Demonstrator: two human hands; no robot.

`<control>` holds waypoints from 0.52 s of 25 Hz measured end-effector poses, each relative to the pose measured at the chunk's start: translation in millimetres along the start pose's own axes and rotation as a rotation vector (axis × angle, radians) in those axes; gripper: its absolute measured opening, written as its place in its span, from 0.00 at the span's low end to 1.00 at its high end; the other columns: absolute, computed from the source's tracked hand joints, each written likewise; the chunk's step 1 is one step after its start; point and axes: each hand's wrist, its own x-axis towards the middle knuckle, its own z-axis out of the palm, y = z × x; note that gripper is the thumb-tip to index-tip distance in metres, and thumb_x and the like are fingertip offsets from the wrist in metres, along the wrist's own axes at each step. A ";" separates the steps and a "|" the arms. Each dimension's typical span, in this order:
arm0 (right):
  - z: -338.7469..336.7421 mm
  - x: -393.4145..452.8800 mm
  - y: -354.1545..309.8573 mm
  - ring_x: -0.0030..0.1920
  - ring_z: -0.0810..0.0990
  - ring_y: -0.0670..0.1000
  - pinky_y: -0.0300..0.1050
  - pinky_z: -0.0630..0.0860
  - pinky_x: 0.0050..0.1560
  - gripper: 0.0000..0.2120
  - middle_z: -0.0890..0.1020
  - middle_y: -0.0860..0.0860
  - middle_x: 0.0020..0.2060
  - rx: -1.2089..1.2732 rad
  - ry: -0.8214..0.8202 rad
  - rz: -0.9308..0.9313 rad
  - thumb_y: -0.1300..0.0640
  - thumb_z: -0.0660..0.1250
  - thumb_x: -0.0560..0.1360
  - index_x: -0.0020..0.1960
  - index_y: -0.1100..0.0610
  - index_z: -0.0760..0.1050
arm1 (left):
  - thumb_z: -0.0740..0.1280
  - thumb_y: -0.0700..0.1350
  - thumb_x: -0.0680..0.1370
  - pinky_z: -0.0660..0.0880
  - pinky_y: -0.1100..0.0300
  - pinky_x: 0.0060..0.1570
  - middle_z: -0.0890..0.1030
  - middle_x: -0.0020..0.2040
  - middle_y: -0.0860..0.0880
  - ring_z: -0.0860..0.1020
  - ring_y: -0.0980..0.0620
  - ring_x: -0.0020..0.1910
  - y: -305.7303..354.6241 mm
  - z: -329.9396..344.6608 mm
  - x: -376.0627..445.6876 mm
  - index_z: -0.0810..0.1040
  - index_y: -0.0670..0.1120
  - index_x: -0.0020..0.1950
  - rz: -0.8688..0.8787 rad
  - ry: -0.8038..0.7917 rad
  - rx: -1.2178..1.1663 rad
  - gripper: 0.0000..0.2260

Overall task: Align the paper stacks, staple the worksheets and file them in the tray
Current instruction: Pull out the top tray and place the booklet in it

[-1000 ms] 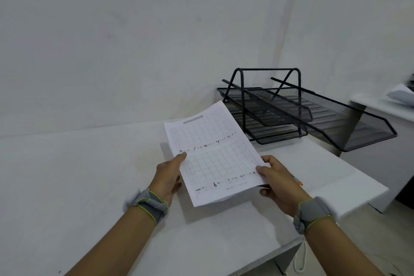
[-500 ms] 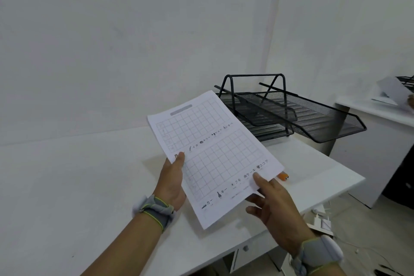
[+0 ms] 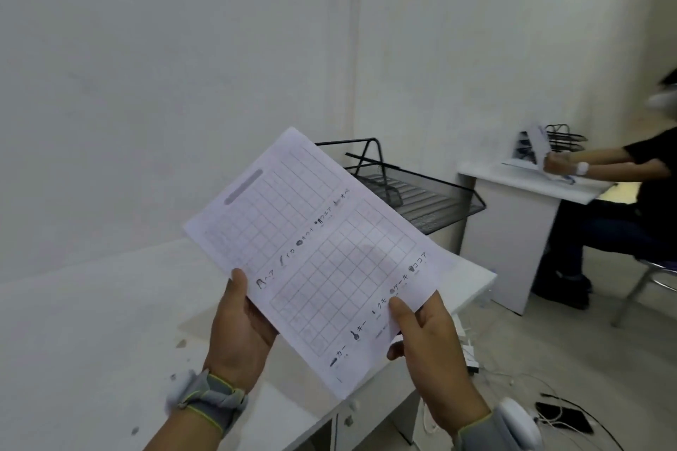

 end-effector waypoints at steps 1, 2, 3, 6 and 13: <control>-5.9 1.6 -4.3 0.43 0.83 0.49 0.43 0.81 0.35 0.08 0.84 0.39 0.44 -0.004 0.014 -0.013 0.53 0.61 0.82 0.56 0.39 0.72 | 0.52 0.57 0.82 0.79 0.49 0.53 0.76 0.68 0.47 0.76 0.43 0.65 0.2 5.9 0.0 0.66 0.53 0.75 0.021 -0.043 -0.011 0.23; -9.9 3.0 -8.9 0.43 0.83 0.49 0.44 0.81 0.35 0.09 0.84 0.40 0.44 0.000 0.030 -0.031 0.53 0.61 0.82 0.56 0.39 0.73 | 0.53 0.57 0.82 0.79 0.49 0.52 0.76 0.68 0.48 0.77 0.44 0.65 0.8 10.1 0.7 0.66 0.53 0.75 0.032 -0.071 -0.019 0.22; -15.5 5.4 -14.4 0.42 0.83 0.49 0.45 0.82 0.35 0.09 0.84 0.40 0.44 0.015 0.058 -0.054 0.54 0.60 0.82 0.56 0.40 0.74 | 0.54 0.57 0.82 0.79 0.49 0.51 0.77 0.68 0.48 0.77 0.44 0.64 0.4 15.7 3.0 0.67 0.54 0.75 0.026 -0.082 -0.022 0.22; -37.9 16.8 -33.9 0.40 0.84 0.46 0.42 0.80 0.34 0.08 0.86 0.43 0.45 0.086 0.207 -0.080 0.56 0.60 0.82 0.55 0.47 0.77 | 0.59 0.58 0.79 0.81 0.48 0.45 0.81 0.61 0.48 0.81 0.46 0.58 3.6 25.1 14.9 0.75 0.54 0.69 -0.032 -0.040 0.030 0.20; -113.5 50.9 -62.3 0.51 0.80 0.60 0.60 0.79 0.53 0.11 0.81 0.56 0.56 0.152 0.468 0.023 0.58 0.58 0.83 0.64 0.55 0.72 | 0.59 0.48 0.83 0.80 0.47 0.50 0.84 0.57 0.49 0.82 0.47 0.55 -11.0 0.6 53.8 0.76 0.51 0.61 -0.120 0.006 0.550 0.10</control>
